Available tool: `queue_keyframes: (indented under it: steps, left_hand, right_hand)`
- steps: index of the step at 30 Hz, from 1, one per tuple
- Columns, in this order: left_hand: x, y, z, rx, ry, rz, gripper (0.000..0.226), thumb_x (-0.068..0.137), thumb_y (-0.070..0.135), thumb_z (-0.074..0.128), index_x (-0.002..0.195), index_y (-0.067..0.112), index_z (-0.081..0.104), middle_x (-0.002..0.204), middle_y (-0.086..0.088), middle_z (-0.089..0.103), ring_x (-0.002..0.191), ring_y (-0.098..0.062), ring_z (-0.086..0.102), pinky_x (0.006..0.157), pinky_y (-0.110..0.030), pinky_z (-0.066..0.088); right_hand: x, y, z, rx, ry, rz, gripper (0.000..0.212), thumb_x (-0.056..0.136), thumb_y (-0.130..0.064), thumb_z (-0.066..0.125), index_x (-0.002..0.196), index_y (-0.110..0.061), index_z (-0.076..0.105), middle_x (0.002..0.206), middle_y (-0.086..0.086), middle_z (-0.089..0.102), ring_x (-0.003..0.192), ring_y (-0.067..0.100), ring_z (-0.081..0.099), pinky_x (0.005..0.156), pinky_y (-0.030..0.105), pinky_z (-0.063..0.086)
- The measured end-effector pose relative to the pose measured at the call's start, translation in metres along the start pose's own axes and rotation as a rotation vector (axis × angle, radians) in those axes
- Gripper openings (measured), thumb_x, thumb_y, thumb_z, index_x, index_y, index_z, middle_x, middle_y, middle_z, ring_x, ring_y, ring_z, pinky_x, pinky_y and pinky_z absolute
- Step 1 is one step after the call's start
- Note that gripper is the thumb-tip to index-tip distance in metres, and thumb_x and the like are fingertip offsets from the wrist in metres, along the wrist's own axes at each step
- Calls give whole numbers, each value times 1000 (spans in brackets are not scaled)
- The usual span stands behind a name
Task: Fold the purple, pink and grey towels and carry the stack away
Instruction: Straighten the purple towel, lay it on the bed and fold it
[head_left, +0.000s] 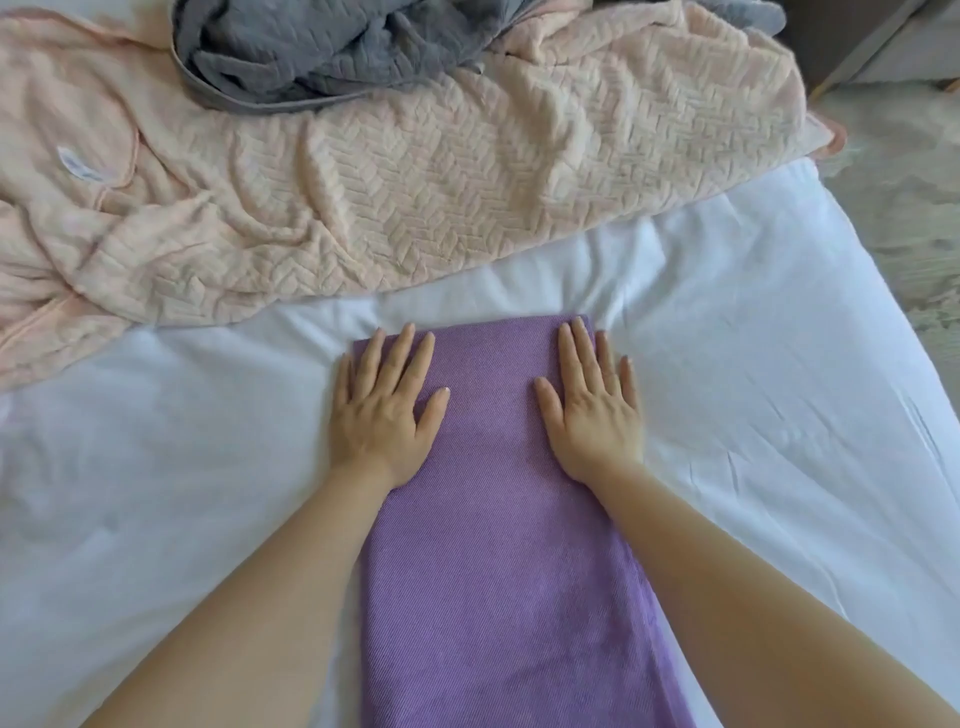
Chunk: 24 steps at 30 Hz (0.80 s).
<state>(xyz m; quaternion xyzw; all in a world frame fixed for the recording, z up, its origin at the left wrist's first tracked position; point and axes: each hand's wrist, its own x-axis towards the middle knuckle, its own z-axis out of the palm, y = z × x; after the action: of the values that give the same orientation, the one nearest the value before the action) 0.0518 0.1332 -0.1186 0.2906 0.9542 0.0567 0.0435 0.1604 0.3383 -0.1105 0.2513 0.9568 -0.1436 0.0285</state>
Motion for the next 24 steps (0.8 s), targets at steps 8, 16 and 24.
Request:
queue_keyframes:
  steps: [8,16,24]
  left_hand:
    - [-7,2,-8,-51,-66,-117,69,93,58,20,152,24,13,162,1,4,148,-26,7,119,-46,9]
    - [-153,19,-20,-199,-177,-104,73,91,64,12,152,26,1,160,-4,-13,149,-22,3,119,-37,4]
    - [-215,29,-34,-405,-197,-151,90,81,71,43,153,24,14,161,-8,9,143,-27,24,112,-42,31]
  right_hand:
    - [2,4,-6,36,-50,-21,66,92,-63,7,149,-34,-9,151,-20,-19,145,10,-14,118,33,-9]
    - [-121,22,-22,80,-188,-8,66,90,-65,9,146,-40,-14,155,-16,-14,144,6,-14,118,30,-7]
    - [-204,23,-30,212,-91,83,67,93,-47,44,150,-27,16,152,-3,33,134,24,30,108,38,30]
